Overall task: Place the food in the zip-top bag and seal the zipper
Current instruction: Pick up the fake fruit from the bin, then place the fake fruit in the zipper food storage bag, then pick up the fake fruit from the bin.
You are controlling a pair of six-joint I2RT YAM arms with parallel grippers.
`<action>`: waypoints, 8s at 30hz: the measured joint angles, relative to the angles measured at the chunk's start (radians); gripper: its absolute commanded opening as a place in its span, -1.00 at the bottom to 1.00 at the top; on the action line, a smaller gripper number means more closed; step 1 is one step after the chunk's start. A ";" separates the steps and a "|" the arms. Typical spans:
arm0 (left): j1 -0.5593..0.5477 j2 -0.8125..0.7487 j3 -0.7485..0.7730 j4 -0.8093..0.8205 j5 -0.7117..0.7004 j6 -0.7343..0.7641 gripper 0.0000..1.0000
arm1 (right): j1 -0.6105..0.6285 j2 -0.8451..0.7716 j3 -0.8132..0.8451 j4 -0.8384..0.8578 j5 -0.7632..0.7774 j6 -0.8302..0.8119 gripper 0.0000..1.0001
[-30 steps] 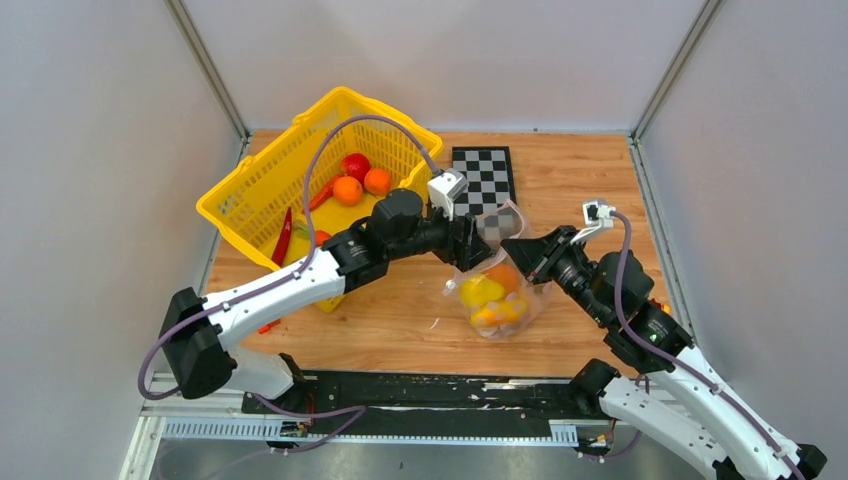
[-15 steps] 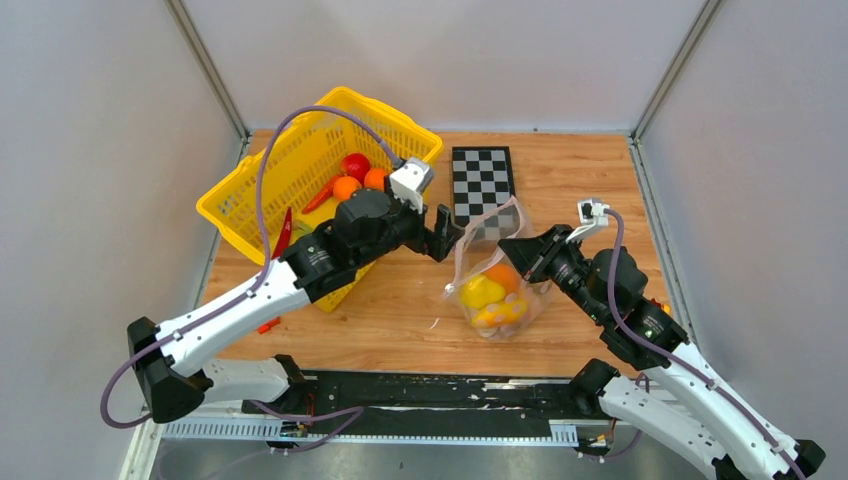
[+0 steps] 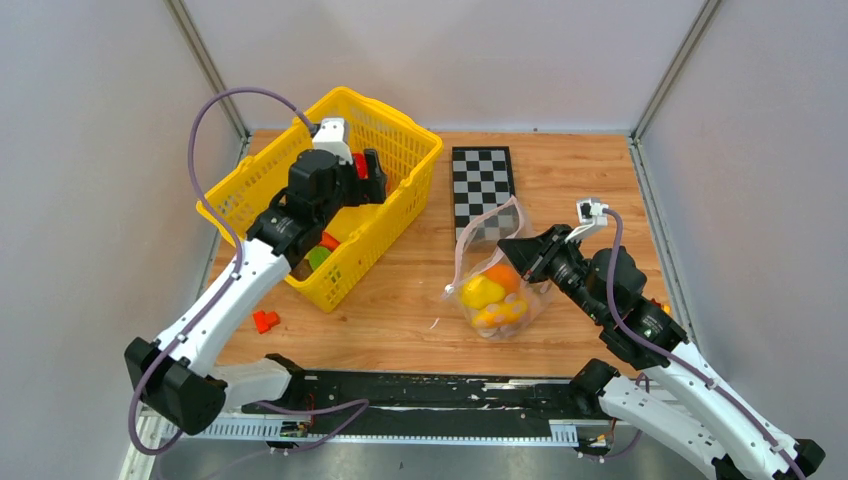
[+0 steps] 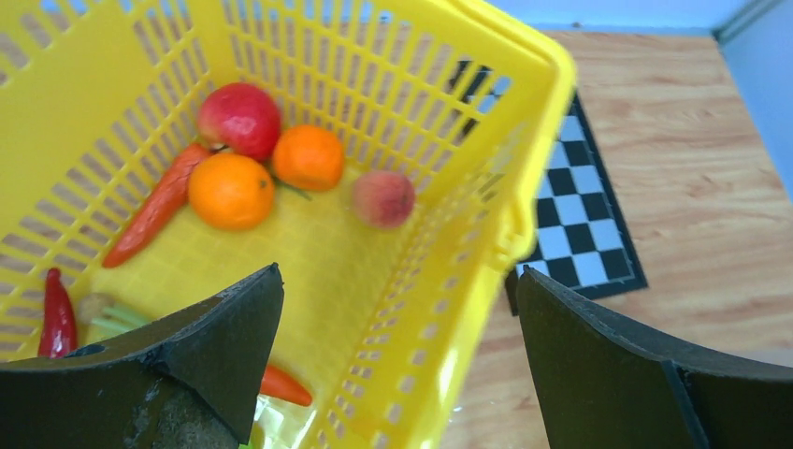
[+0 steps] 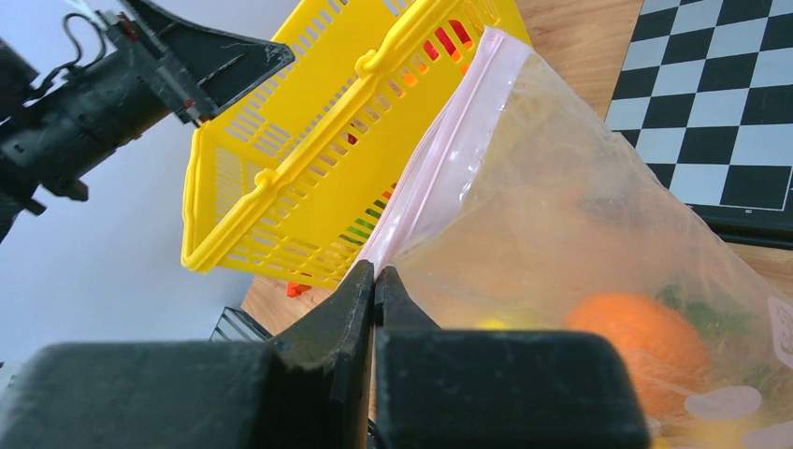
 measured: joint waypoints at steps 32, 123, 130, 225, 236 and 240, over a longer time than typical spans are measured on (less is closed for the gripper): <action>0.182 0.783 0.182 0.176 0.267 -0.222 0.92 | 0.000 -0.016 0.000 -0.004 -0.001 -0.001 -1.00; -0.053 -0.017 -0.168 0.293 0.987 0.052 0.15 | 0.000 0.096 0.002 0.029 -0.151 -0.019 -1.00; -0.106 0.029 -0.119 0.193 0.900 0.136 0.13 | 0.000 0.113 0.003 0.059 -0.203 -0.027 -1.00; -0.420 0.183 0.066 -0.002 0.389 0.279 0.85 | -0.003 0.085 0.013 0.075 -0.173 -0.033 -1.00; -0.421 0.021 0.013 0.009 0.212 0.297 1.00 | -0.003 0.090 0.013 0.071 -0.165 -0.033 -1.00; -0.421 -0.042 -0.024 0.018 0.072 0.297 1.00 | -0.003 0.090 0.013 0.071 -0.165 -0.033 -1.00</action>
